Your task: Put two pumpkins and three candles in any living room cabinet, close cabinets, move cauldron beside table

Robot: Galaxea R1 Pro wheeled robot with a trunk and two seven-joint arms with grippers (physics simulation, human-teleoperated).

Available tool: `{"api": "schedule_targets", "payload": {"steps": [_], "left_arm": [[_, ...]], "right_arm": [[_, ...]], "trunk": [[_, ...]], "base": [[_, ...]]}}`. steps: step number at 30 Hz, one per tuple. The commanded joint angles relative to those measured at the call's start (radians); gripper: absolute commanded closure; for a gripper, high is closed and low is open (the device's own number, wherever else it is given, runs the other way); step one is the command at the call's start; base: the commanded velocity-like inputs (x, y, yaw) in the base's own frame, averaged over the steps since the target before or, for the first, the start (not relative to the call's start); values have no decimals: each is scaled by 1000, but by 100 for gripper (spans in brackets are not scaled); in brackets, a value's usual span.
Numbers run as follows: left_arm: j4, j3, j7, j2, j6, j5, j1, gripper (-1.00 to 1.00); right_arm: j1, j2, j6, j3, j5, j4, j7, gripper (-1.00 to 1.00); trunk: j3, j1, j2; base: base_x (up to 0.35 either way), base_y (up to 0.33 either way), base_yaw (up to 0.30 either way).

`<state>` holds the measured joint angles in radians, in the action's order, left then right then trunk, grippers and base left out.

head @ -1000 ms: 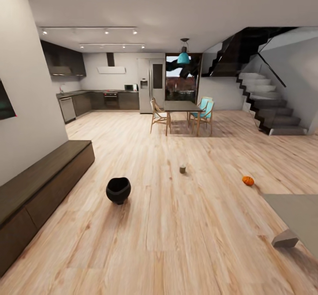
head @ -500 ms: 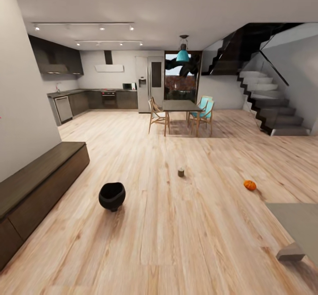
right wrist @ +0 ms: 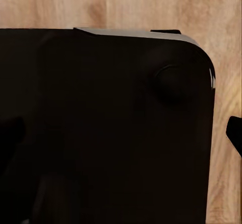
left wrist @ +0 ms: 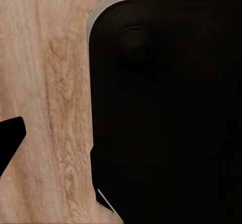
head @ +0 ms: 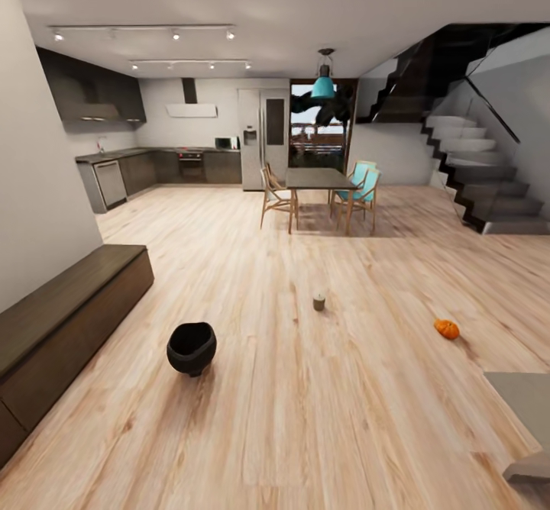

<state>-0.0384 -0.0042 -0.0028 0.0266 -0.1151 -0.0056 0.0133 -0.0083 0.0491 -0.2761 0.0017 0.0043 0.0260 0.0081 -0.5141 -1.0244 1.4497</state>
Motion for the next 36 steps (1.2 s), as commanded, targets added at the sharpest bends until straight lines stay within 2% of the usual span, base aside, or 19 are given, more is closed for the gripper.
{"api": "schedule_targets", "payload": {"steps": [1,14,22,36], "left_arm": [[-1,0,0,0,-1,-1,1,-100],[-1,0,0,1,-1,-2,1,-100],[-1,0,0,0,-1,-2,1,-100],[-1,0,0,0,-1,-1,1,-100]], "right_arm": [[-1,0,-6,0,1,3,1,-100],[-1,0,-14,0,0,3,1,-100],[-1,0,-14,0,0,3,1,-100],[-1,0,-14,0,0,3,1,-100]], "trunk": [[-2,-1,0],[-21,-1,0],[-23,-1,0],[-23,-1,0]], "base": [[326,0,133],[326,0,148],[326,0,58],[305,0,267]]}}
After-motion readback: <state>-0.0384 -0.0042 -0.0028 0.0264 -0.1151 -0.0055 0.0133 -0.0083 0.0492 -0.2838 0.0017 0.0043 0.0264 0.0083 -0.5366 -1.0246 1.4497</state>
